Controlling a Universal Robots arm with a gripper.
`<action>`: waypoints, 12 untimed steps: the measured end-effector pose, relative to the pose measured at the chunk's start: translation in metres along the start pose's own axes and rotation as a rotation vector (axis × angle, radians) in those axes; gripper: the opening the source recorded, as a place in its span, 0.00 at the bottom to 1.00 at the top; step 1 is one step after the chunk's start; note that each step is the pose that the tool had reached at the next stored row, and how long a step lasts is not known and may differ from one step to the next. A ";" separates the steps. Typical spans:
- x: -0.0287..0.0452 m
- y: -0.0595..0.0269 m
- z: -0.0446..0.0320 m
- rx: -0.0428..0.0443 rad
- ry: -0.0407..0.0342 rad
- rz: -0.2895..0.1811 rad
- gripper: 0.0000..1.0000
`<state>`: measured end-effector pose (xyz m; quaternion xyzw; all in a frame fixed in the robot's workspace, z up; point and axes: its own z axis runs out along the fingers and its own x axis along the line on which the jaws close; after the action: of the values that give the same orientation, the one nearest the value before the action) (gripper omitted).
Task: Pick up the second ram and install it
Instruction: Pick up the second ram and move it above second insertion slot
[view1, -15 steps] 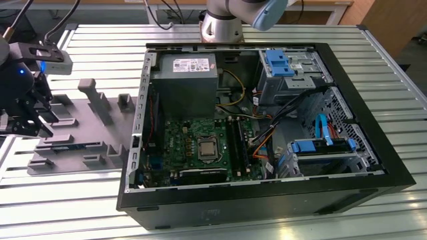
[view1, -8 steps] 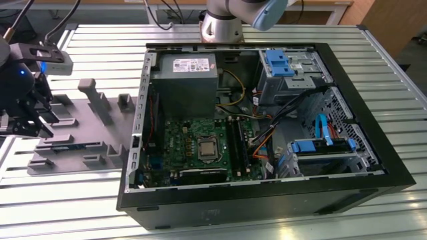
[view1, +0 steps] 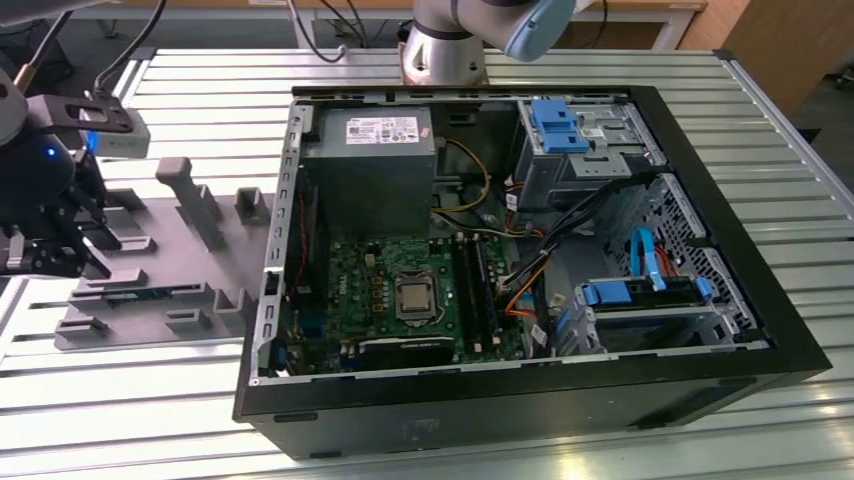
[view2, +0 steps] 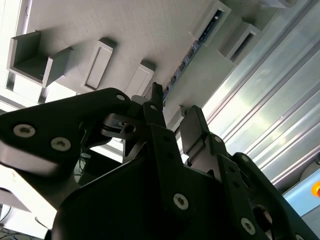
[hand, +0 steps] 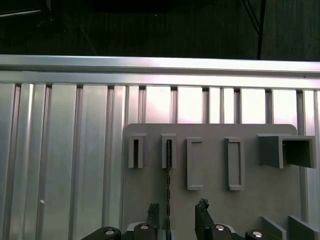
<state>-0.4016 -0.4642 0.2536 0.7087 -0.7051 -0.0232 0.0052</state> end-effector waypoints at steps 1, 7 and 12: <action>0.0000 -0.0001 0.0014 0.0000 0.0001 0.000 0.42; 0.0002 -0.0003 0.0085 0.0000 0.0009 0.000 0.42; 0.0003 -0.0004 0.0106 -0.0001 0.0016 0.000 0.42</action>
<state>-0.4016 -0.4642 0.2430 0.7087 -0.7051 -0.0227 0.0058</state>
